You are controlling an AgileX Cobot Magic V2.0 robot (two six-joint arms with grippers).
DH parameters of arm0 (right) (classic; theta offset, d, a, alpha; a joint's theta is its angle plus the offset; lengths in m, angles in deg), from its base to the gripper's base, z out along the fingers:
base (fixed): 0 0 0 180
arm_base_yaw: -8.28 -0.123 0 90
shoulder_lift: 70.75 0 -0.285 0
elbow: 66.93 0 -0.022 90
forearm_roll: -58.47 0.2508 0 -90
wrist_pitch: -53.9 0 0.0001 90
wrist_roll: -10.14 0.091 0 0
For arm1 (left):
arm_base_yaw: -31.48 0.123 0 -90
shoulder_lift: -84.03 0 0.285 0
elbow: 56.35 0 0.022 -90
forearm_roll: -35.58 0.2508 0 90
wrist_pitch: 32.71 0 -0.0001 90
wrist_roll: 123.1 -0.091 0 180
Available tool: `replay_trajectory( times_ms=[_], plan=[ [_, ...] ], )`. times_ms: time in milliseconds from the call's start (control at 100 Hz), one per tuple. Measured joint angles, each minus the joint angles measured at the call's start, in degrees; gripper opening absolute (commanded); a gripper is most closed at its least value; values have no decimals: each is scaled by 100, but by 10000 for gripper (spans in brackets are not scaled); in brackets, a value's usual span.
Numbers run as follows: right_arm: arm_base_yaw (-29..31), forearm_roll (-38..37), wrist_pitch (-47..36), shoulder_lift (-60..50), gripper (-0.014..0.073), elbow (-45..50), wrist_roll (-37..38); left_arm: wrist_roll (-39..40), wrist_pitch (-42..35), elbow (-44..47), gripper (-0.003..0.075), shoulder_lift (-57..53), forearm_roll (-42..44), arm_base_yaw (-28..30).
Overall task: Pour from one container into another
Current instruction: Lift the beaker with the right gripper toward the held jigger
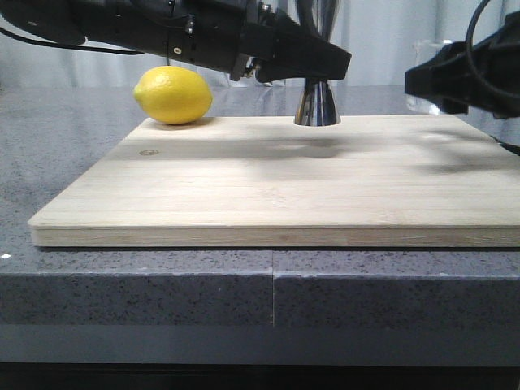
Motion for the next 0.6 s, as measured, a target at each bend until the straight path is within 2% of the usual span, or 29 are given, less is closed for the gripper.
replay_trajectory(
  times_ms=[260,600],
  plan=[
    [0,-466,1048,-729,229,-468,0,0,78,0,-21,0,4,-9],
    [-47,-916,1899,-1176,229,-1368,0,29,291,0,-21,0,138,-9]
  ],
)
